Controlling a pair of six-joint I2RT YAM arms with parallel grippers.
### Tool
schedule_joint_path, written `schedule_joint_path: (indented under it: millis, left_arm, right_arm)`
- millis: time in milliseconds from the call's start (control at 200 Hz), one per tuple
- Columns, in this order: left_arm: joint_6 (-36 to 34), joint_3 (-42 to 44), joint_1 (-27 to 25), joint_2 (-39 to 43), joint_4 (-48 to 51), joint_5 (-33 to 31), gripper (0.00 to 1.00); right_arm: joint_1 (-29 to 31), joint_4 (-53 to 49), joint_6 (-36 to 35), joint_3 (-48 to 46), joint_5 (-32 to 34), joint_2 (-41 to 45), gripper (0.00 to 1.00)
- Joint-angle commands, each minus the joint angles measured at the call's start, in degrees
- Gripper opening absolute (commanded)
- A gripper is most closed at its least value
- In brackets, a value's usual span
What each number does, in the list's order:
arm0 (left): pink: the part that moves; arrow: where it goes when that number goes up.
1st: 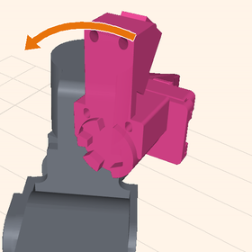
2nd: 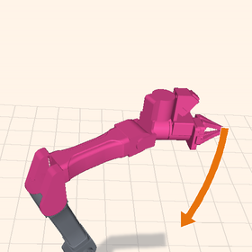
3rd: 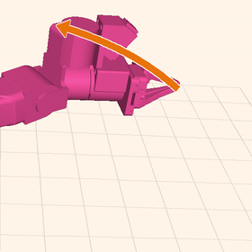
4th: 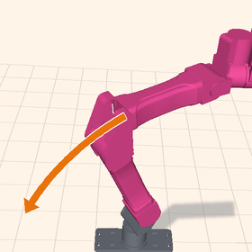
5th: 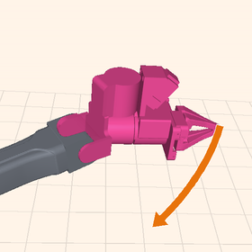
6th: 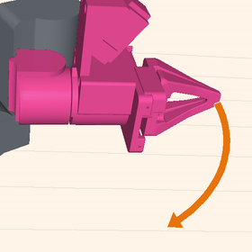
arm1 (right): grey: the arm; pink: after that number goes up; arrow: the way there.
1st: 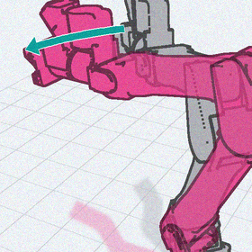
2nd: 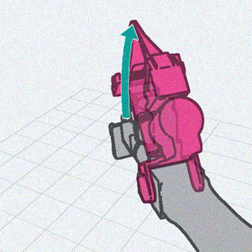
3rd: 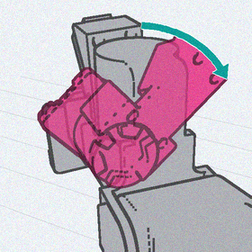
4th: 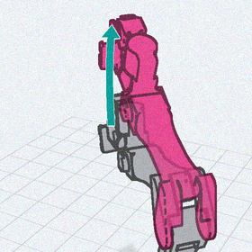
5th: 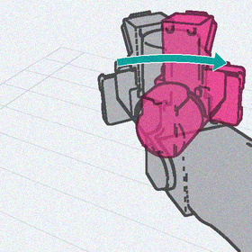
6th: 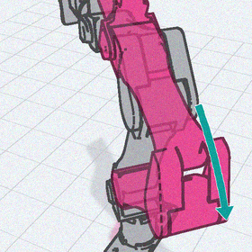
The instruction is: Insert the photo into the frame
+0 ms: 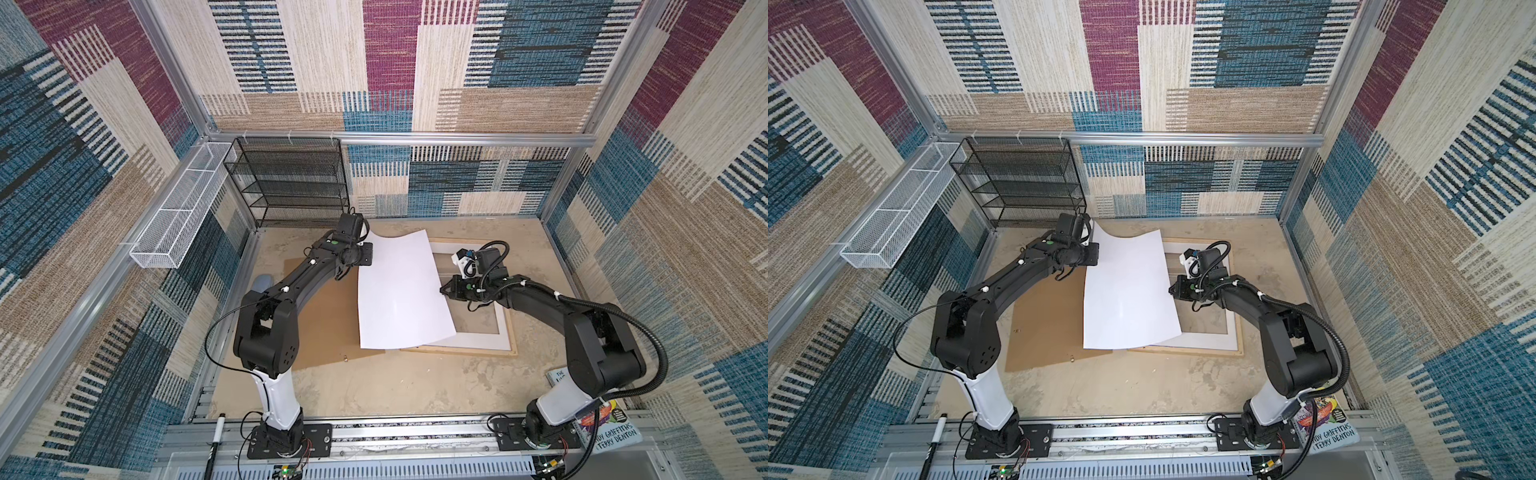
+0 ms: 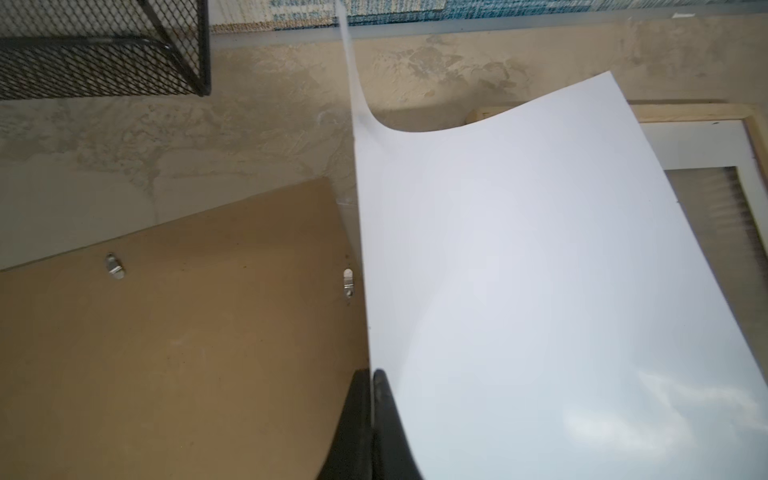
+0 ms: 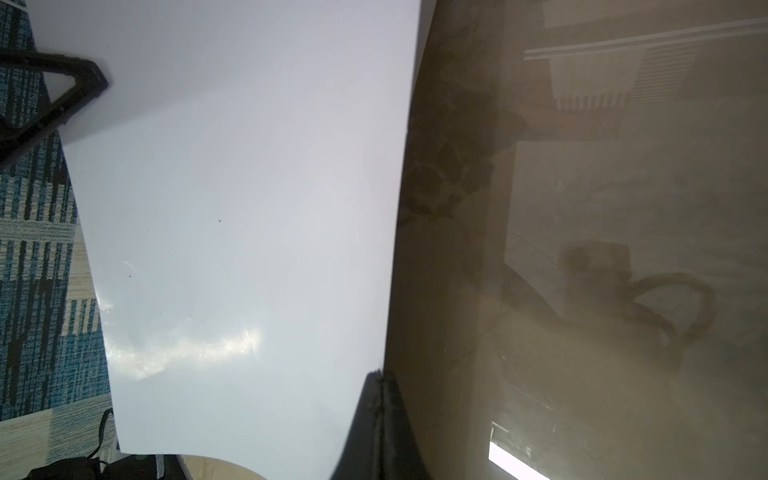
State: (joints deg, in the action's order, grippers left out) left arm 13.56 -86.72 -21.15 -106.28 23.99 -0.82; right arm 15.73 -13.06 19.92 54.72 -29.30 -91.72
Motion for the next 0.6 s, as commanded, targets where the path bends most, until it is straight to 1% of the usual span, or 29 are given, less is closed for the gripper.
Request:
schedule_joint_path:
  millis: [0,130,275,476,596]
  left_arm:
    - [6.31,1.56,-0.25,0.55,-6.03,6.61,0.0]
    - [9.11,2.52,-1.43,0.11,-9.66,8.02,0.0]
    - [11.19,2.2,-3.18,-1.13,-13.44,9.23,0.0]
    - [12.66,-2.47,-5.87,-5.71,-14.71,10.3,0.0]
    - [13.48,-4.77,-7.1,-8.32,-15.88,10.72,0.0]
  right_arm:
    - [-1.6,-4.39,-1.7,-0.81,3.72,3.1,0.0]
    - [-3.53,-7.43,-2.17,-1.45,6.79,6.43,0.0]
    - [-6.47,-7.66,-1.56,-3.42,8.77,9.83,0.0]
    - [-9.77,-8.27,-1.58,-5.34,11.16,13.1,0.0]
    - [-11.6,-8.61,-2.61,-6.03,13.77,15.14,0.0]
